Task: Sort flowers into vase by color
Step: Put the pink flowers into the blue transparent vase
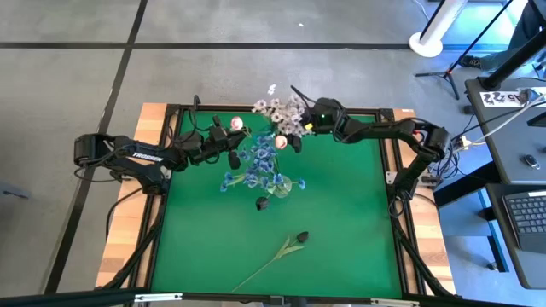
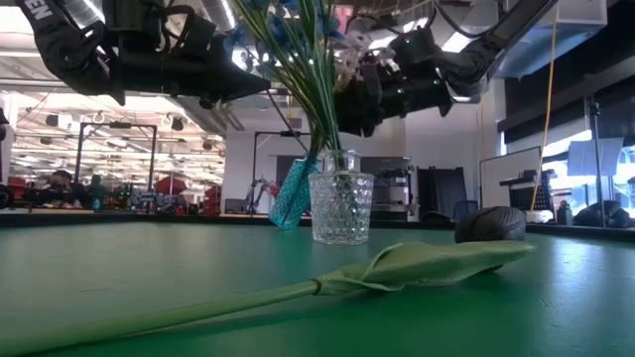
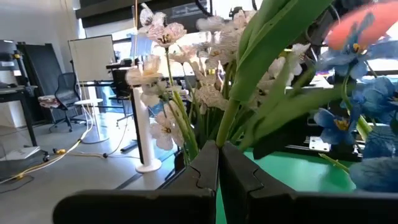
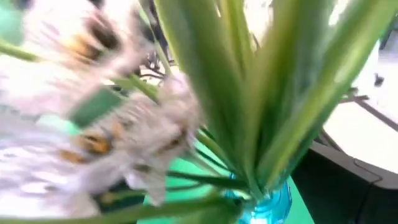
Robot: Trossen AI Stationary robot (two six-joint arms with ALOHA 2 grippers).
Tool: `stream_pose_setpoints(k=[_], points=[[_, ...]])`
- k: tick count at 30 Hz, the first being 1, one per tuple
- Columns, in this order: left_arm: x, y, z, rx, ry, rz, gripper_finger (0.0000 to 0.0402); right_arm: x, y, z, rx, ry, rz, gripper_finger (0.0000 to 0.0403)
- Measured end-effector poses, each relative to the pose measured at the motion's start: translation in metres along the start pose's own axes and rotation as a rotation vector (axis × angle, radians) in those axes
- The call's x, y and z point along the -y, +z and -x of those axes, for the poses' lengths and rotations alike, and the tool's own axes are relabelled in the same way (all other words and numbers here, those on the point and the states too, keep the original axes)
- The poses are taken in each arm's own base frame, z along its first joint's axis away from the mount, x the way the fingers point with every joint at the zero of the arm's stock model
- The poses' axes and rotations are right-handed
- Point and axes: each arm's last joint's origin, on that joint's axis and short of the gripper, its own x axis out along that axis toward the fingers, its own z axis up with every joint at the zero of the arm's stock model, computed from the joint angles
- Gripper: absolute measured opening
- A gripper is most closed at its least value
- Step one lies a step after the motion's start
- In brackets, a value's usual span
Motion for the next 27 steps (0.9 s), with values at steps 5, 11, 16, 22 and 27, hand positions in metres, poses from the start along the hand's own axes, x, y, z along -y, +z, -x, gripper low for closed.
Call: stream_pose_setpoints(k=[5, 11, 16, 22, 27], points=[[0.000, 0.000, 0.000, -0.002, 0.012, -0.002, 0.0000, 0.001, 0.013, -0.002, 0.031, 0.002, 0.009, 0.0349], [-0.002, -0.001, 0.001, -0.030, 0.072, -0.030, 0.0000, 0.001, 0.018, -0.003, 0.044, 0.027, -0.004, 0.0349], [-0.005, 0.002, 0.005, -0.062, 0.108, -0.039, 0.0000, 0.000, 0.018, -0.003, 0.049, 0.028, -0.001, 0.0349], [-0.007, 0.010, 0.010, -0.051, 0.116, -0.041, 0.0000, 0.000, 0.021, -0.003, 0.079, 0.029, -0.002, 0.0349], [-0.008, 0.017, 0.013, -0.027, 0.120, -0.043, 0.0000, 0.001, 0.028, -0.004, 0.096, 0.031, -0.007, 0.0349]])
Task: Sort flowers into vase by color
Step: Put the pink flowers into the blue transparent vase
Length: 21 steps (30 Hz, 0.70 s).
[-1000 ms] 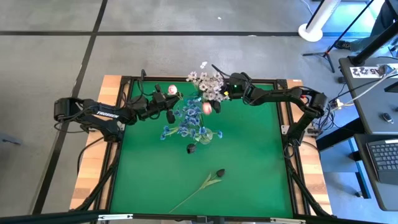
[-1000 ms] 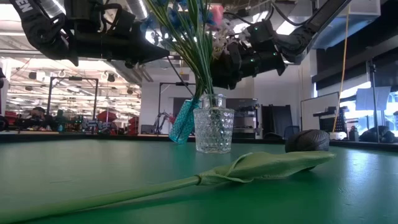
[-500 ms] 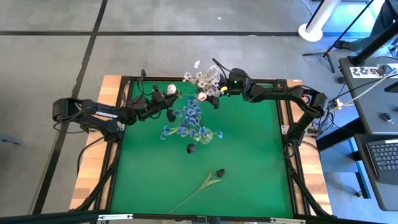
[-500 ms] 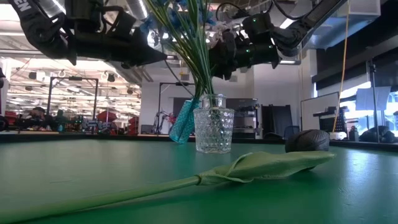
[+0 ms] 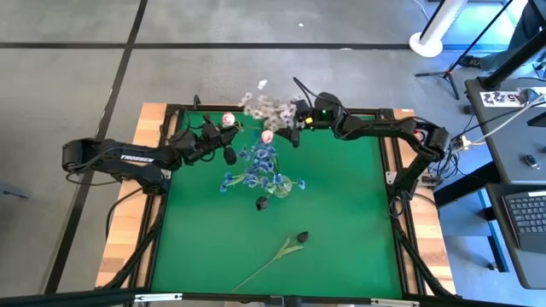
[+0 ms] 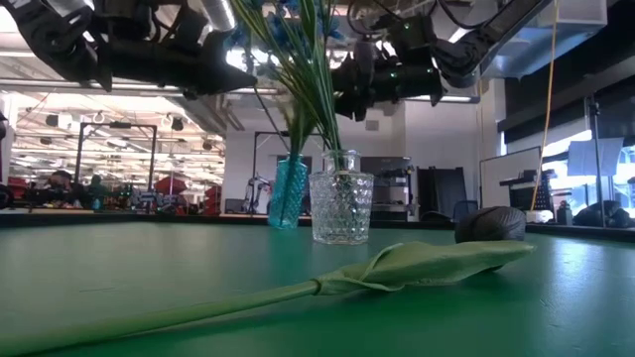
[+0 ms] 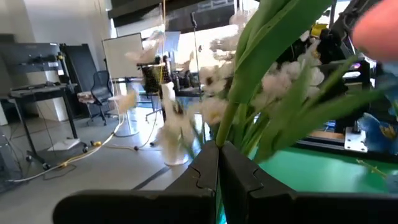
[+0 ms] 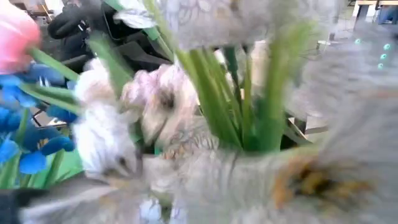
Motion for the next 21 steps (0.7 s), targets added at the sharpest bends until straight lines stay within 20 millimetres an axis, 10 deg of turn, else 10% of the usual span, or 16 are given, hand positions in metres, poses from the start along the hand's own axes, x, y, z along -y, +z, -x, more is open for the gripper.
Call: stream_pose_setpoints(k=[21], points=[[-0.007, -0.002, -0.001, -0.032, 0.037, -0.004, 0.0000, 0.014, 0.024, 0.001, -0.227, -0.040, 0.014, 0.0349]])
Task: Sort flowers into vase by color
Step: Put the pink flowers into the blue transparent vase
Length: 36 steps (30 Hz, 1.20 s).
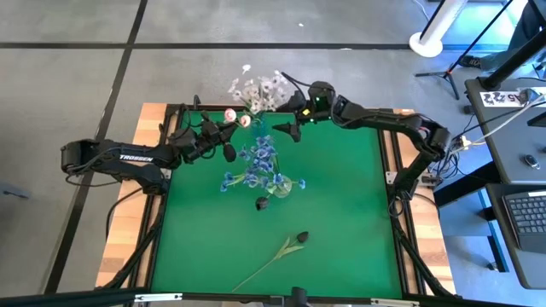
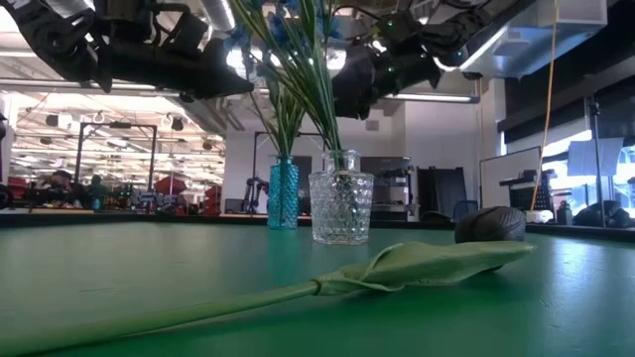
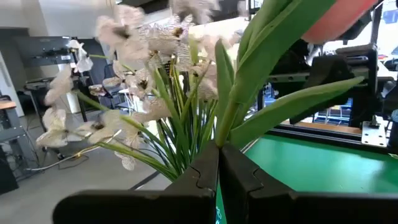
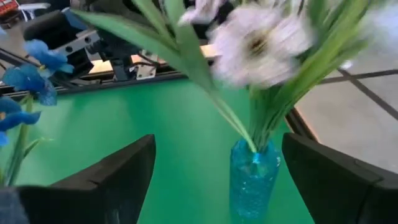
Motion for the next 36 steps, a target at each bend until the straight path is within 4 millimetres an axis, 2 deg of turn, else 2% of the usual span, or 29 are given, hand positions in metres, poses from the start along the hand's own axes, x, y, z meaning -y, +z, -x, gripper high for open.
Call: stream_pose_setpoints(k=[7, 14, 18, 22, 26, 28, 32, 36], points=[[0.000, 0.000, 0.000, -0.001, 0.000, 0.005, 0.0000, -0.006, 0.012, 0.016, -0.005, -0.033, 0.034, 0.0349], [0.000, 0.000, 0.000, -0.003, -0.001, 0.005, 0.0000, -0.020, 0.026, 0.055, -0.029, -0.065, 0.063, 0.0349], [0.000, 0.000, 0.000, -0.004, -0.001, 0.008, 0.0000, -0.023, 0.005, 0.073, 0.011, -0.090, 0.065, 0.0349], [0.000, 0.000, 0.000, -0.003, -0.001, 0.015, 0.0000, -0.013, -0.041, 0.075, 0.145, -0.108, -0.009, 0.0349], [0.000, 0.000, 0.000, -0.004, -0.002, 0.027, 0.0000, -0.005, -0.085, 0.061, 0.223, -0.147, -0.077, 0.0349], [0.000, 0.000, 0.000, -0.005, -0.002, 0.029, 0.0000, 0.002, -0.095, 0.048, 0.210, -0.149, -0.095, 0.0349], [0.000, -0.001, 0.000, -0.011, -0.003, 0.031, 0.0000, 0.016, -0.103, 0.011, 0.156, -0.088, -0.107, 0.0349], [0.001, -0.003, 0.000, -0.034, -0.013, 0.032, 0.0000, 0.032, -0.099, -0.022, 0.145, 0.000, -0.112, 0.0349]])
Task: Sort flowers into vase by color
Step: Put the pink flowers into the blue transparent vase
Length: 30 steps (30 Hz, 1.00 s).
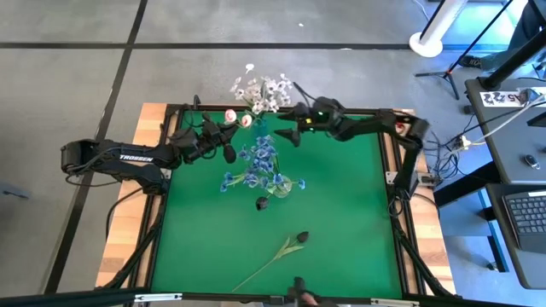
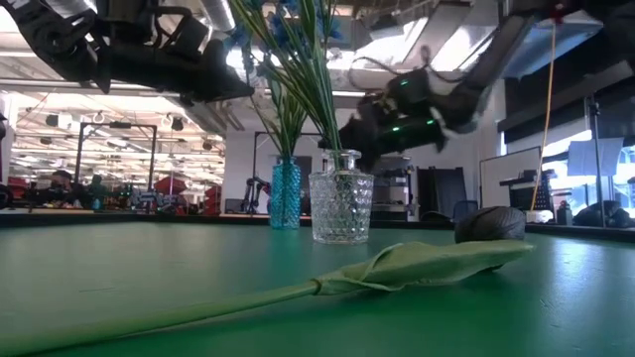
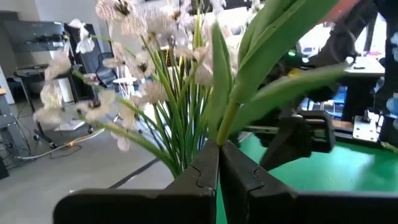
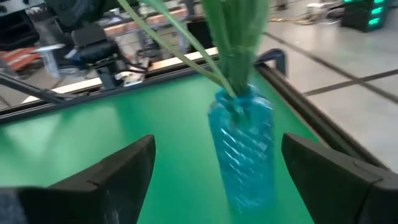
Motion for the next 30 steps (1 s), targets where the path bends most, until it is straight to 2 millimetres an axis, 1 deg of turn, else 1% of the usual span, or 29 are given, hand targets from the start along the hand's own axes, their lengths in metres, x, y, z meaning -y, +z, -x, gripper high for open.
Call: stream_pose_setpoints(k=[3, 5, 12, 17, 26, 30], points=[[0.000, -0.002, 0.000, -0.018, -0.002, 0.004, 0.0000, 0.010, 0.001, -0.018, -0.015, 0.038, -0.011, 0.0349], [0.000, -0.002, 0.000, -0.018, -0.001, 0.005, 0.0000, 0.012, 0.002, -0.029, -0.022, 0.057, -0.011, 0.0349], [0.001, -0.002, 0.000, -0.017, -0.011, 0.013, 0.0000, 0.017, 0.007, -0.054, -0.043, 0.053, -0.006, 0.0349], [0.001, -0.002, 0.000, -0.017, -0.016, 0.021, 0.0000, 0.019, 0.010, -0.062, -0.071, 0.051, -0.003, 0.0349], [0.002, -0.002, 0.000, -0.016, -0.038, 0.030, 0.0000, 0.022, 0.008, -0.063, -0.089, -0.043, 0.006, 0.0349], [0.002, -0.002, 0.000, -0.017, -0.040, 0.033, 0.0000, 0.020, 0.008, -0.065, -0.085, -0.049, 0.024, 0.0349]])
